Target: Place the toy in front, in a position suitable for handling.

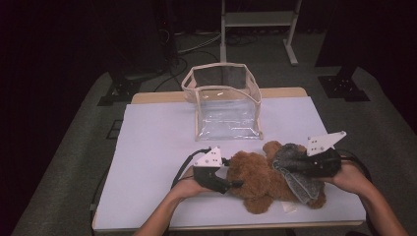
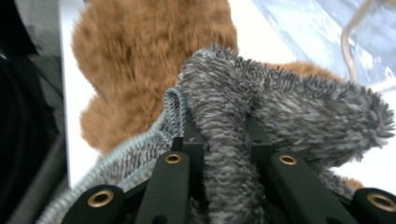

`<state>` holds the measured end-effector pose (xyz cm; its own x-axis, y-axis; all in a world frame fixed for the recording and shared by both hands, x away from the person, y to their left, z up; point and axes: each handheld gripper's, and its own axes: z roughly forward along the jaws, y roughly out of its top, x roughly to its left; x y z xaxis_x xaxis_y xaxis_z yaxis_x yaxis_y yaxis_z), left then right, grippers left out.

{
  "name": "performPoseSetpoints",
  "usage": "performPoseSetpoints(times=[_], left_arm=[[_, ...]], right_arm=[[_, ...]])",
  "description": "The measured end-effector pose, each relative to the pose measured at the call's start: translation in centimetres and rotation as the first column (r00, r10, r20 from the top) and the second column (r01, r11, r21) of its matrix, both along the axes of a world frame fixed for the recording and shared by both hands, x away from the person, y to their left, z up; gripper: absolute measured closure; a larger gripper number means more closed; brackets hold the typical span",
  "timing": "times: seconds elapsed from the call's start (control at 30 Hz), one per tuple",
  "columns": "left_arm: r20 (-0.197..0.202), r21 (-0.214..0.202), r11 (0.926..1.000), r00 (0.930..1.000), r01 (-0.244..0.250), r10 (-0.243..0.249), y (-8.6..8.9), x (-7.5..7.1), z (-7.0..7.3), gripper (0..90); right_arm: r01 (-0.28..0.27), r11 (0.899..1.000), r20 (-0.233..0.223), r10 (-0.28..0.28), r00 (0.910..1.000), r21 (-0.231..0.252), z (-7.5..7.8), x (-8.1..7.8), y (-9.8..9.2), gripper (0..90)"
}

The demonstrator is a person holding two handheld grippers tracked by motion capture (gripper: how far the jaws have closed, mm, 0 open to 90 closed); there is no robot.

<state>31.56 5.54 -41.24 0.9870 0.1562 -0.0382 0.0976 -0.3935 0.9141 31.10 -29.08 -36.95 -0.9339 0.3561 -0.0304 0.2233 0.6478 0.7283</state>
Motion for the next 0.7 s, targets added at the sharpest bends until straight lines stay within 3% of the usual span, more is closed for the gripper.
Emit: performPoseSetpoints(times=[0.1, 0.3, 0.53, 0.63, 0.7], left_arm=[[-0.002, -0.004, 1.0000, 1.0000, -0.006, 0.006, 0.1, -0.2, -0.2, 29.2], [-0.015, -0.008, 0.9999, 0.9998, -0.015, 0.015, 0.7, -0.4, -0.9, 24.6], [-0.033, -0.027, 0.9992, 0.9990, -0.030, 0.030, -0.2, -0.2, -1.6, 17.5], [-0.069, -0.045, 0.9981, 0.9969, -0.041, 0.038, -0.8, 0.0, -1.8, 17.4], [-0.071, -0.047, 0.9977, 0.9964, -0.049, 0.046, -1.3, 0.1, -1.8, 19.0]], right_arm=[[0.008, 1.000, 0.011, -0.008, 0.9999, -0.006, -0.7, -0.3, -0.4, 76.4], [0.011, 1.000, 0.011, -0.010, 0.9999, -0.015, -0.7, -0.4, -0.2, 76.4], [0.017, 1.000, -0.002, -0.017, 0.9998, 0.012, -0.9, -0.5, -0.6, 76.4], [0.016, 1.000, -0.004, -0.016, 0.9999, 0.006, -0.9, -0.6, -0.5, 76.4], [0.016, 1.000, -0.007, -0.016, 0.9998, 0.006, -0.9, -0.6, -0.4, 76.5]])
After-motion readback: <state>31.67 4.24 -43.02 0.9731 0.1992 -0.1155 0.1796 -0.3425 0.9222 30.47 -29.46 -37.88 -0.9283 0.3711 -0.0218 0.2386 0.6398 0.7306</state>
